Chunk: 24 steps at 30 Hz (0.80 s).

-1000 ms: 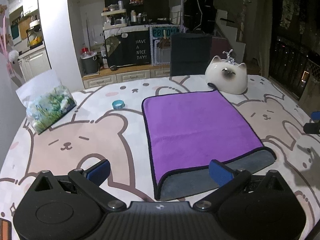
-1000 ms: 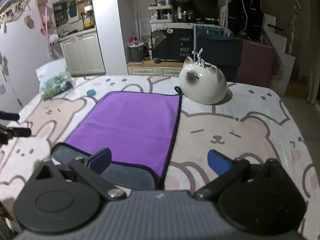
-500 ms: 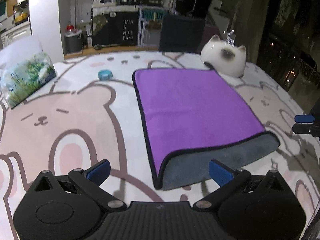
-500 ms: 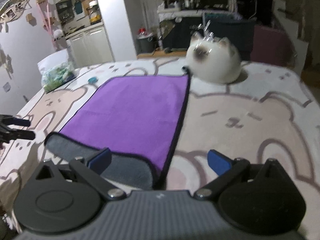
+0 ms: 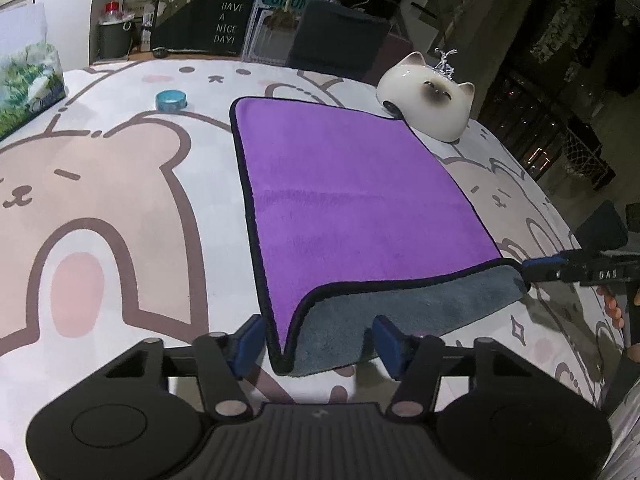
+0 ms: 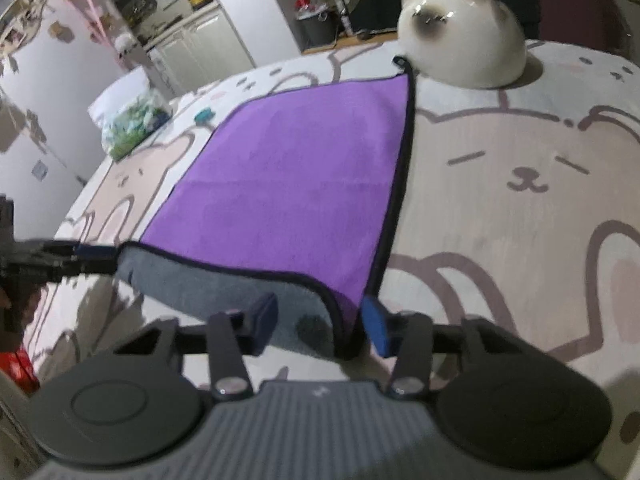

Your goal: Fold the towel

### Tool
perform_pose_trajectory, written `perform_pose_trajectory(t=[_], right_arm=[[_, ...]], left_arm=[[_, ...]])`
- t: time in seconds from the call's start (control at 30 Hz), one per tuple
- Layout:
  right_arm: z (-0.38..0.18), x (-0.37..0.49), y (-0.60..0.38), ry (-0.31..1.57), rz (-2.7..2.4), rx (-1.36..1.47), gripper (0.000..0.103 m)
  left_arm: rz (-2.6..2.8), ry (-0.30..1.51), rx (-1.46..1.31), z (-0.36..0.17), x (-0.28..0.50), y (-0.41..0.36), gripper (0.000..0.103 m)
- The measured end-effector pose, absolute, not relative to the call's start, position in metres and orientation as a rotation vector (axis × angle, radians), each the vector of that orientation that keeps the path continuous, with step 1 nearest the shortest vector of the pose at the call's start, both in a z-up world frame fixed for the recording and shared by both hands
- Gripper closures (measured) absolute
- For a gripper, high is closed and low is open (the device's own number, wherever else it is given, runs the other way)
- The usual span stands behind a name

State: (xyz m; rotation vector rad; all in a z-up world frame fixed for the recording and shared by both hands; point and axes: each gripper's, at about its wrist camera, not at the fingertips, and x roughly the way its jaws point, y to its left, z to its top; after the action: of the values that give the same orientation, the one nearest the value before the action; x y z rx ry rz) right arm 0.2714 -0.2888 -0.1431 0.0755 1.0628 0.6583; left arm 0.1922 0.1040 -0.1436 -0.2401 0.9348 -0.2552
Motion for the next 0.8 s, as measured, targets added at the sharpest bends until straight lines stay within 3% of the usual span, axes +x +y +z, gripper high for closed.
perform_pose_trajectory(t=[0.2,0.4,0.5,0.8], right_arm=[[-0.153,0.272,-0.288,1.111,0.663,0.035,0.074],[-0.154,0.271,-0.29,1.114,0.645,0.031,0.09],[-0.154,0.27,-0.289,1.115,0.644,0.028,0.097],[-0.143,0.268,-0.286,1.075,0.654,-0.01,0.098]], left_arm=[[-0.242,0.968,-0.251,-0.15,0.195,0.106,0.075],[-0.216,0.989,-0.242,-0.154,0.196,0.108,0.091],[-0.21,0.989,-0.238,-0.155,0.196,0.108,0.094],[-0.21,0.961,-0.208,-0.146,0.192,0.105,0.098]])
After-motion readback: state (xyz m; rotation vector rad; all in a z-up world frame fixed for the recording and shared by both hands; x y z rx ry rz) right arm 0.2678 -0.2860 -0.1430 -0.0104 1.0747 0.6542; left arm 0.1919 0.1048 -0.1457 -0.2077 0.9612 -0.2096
